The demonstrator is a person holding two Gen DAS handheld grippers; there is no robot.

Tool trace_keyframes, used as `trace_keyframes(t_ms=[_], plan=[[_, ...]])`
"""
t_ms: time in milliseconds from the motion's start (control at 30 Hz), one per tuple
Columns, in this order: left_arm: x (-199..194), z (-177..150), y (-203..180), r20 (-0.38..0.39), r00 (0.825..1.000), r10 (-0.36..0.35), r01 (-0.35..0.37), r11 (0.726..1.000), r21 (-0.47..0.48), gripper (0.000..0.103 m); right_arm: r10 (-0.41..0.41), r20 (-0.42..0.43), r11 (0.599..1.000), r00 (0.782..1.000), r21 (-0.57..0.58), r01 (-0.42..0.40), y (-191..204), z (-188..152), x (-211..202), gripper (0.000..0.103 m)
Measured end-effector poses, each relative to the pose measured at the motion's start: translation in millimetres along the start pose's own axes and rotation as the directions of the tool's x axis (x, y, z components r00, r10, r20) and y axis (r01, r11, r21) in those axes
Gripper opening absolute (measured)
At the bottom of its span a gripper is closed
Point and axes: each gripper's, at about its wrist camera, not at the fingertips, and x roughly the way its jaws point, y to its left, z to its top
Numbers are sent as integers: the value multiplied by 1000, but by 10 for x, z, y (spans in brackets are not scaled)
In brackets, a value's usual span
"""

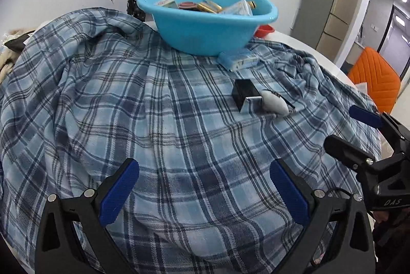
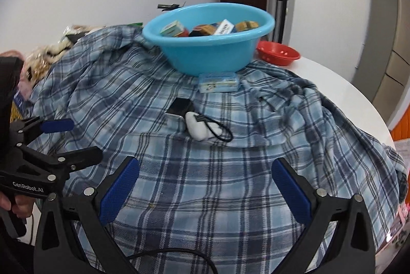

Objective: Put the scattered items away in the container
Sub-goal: 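Lower both tools toward the black box and white earbuds on the shirt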

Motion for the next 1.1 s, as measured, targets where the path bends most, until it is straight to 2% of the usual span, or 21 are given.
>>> trace_keyframes(t_ms=[200, 333, 500, 633, 800, 1100], plan=[[9, 83, -28, 21, 1000, 2, -2, 999, 39, 103, 2, -4, 1000, 1000, -5, -2, -19, 21, 13, 103], [75, 201, -25, 3, 1000, -9, 8, 999, 50, 103, -1, -6, 1000, 1000, -3, 1, -53, 29, 30, 103], [242, 369, -83, -39, 997, -63, 65, 995, 76, 103, 27, -15, 1000, 1000, 1, -27, -96, 58, 103, 103], [393, 517, -165, -46, 998, -51, 55, 993, 103, 103, 50, -4, 999, 999, 7, -50, -135, 72, 131, 102], [651, 690, -217, -95, 992, -82, 92, 991, 95, 103, 57, -9, 998, 998, 15, -57, -190, 49, 166, 100], [1022, 787, -361, -141, 990, -16, 39, 987, 158, 103, 79, -18, 995, 997, 65, -78, -330, 29, 221, 99]])
